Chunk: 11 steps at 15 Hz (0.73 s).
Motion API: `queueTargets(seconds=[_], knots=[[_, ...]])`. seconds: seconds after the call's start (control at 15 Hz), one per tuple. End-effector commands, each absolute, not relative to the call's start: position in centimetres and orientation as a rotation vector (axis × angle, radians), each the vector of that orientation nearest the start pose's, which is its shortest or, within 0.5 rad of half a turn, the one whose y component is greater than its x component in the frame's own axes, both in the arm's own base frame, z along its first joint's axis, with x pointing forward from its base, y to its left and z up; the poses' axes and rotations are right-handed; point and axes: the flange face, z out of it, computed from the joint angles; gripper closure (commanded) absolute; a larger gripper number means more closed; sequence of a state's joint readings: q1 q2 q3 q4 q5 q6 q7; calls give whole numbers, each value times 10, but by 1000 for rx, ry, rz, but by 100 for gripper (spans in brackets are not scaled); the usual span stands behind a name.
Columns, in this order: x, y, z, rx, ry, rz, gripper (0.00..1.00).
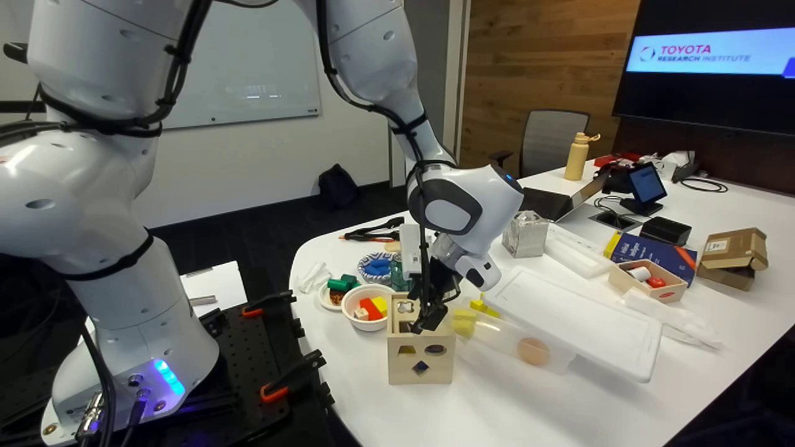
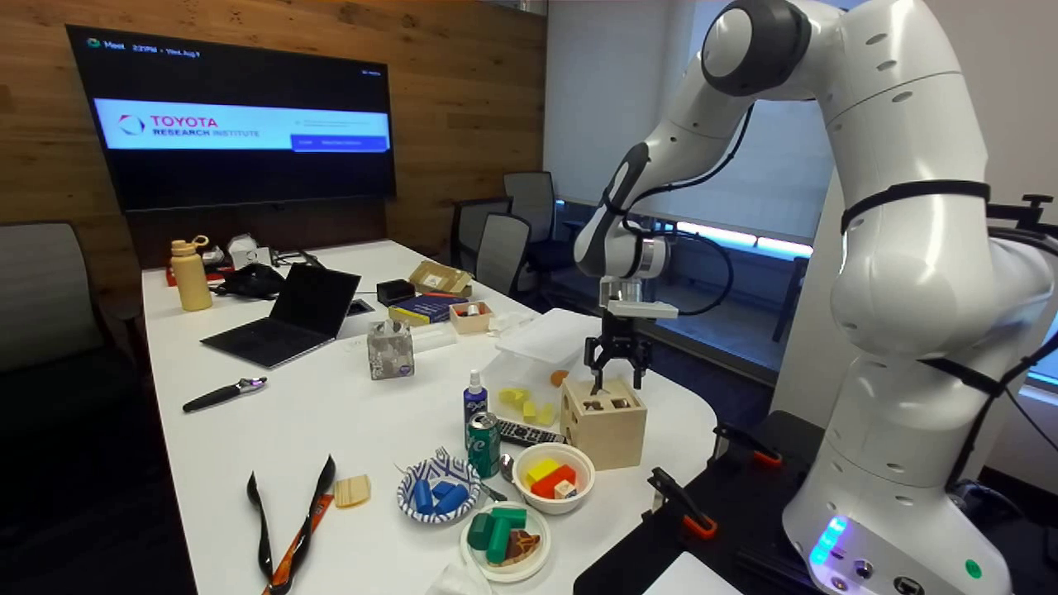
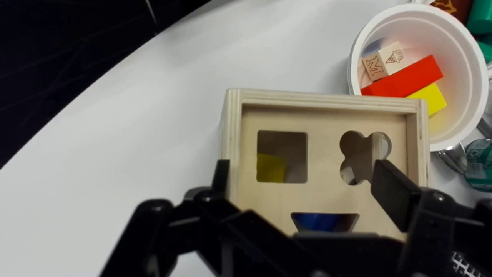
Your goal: Put one blue block and one yellow block in the wooden toy box.
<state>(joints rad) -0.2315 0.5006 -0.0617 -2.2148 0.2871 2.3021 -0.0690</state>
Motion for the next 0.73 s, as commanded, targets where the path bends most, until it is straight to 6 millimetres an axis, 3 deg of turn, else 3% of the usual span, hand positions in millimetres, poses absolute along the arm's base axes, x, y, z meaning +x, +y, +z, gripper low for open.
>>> queueTargets(seconds=[0.0,0.67], knots=[[484,-133,138,-2833,644,568,0],[497,-84,211,-3003,493,478,0]])
